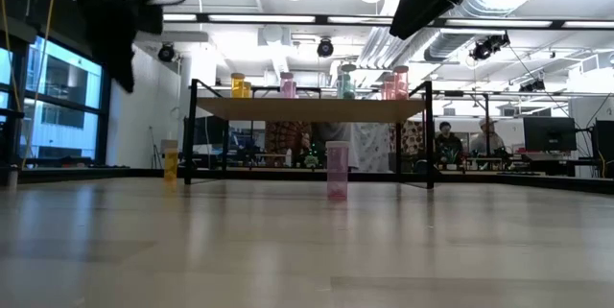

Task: Pick and place medicine bottles onto shelf by color
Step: Adjust the plant on the table

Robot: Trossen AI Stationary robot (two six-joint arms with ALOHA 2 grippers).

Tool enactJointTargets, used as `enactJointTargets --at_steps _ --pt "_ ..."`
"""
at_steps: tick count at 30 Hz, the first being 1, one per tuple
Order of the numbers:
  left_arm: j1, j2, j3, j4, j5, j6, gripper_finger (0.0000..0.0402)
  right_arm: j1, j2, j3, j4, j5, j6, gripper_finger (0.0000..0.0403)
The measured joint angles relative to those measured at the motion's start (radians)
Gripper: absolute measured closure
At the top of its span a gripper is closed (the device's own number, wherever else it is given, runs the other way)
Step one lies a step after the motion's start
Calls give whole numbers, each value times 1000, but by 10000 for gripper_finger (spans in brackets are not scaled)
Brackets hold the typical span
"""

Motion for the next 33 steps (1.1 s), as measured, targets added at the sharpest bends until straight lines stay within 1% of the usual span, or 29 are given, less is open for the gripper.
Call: enactJointTargets --at_steps 4,5,7,8,13,15,20,22,27,33 --pt "-47 -13 -112 48 -35 -39 177 0 0 0 0 0 0 208" --pt "-53 -1 -100 45 -52 -50 177 0 0 0 0 0 -1 208" --pt "-61 4 -88 134 -88 -60 177 0 0 0 0 0 -10 208" --pt "-64 10 -89 151 -99 -70 177 -1 0 0 0 0 -11 208" --pt "-57 62 -92 193 -105 -147 177 -1 0 0 1 0 -11 208" --pt "-57 85 -92 218 -123 -158 177 -1 0 0 1 0 -11 208" --pt "-56 132 -93 284 -270 -225 177 -1 0 0 0 0 -19 208" --pt "-50 147 -93 316 -308 -227 177 -1 0 0 0 0 -19 208" --pt "-21 193 -93 394 -309 -228 177 -1 0 0 0 0 -26 208" --pt "23 280 -93 460 -312 -228 177 -1 0 0 0 0 -24 208"
